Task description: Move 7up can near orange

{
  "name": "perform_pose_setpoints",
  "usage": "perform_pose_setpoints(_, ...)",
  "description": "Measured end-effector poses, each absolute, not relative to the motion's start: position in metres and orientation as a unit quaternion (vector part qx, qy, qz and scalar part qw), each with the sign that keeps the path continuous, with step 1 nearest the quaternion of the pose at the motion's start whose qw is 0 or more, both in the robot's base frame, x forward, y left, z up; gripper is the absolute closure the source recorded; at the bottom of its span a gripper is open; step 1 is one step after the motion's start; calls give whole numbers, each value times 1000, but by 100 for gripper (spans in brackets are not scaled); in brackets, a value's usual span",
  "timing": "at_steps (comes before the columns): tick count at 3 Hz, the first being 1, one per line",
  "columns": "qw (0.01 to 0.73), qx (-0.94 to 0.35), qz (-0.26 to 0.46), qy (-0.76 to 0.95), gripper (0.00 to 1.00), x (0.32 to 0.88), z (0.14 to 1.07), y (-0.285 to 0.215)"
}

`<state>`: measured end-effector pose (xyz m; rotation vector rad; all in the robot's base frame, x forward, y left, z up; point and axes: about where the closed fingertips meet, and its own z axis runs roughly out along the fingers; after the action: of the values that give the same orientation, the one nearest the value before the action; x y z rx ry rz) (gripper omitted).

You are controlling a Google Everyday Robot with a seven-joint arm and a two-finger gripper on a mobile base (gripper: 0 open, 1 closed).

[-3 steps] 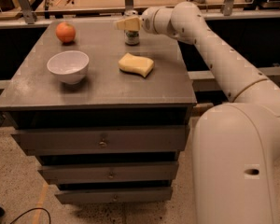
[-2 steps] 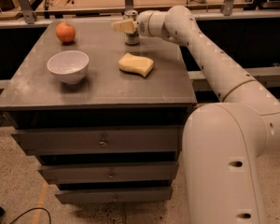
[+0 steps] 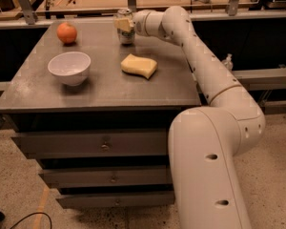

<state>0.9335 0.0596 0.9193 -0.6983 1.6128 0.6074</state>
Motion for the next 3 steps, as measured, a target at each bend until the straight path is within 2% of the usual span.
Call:
perform_pose_setpoints(1,609,-324,322,648,99,915,974,109)
perform_pose_setpoints(3,564,-333,374,657,97,882,977,185)
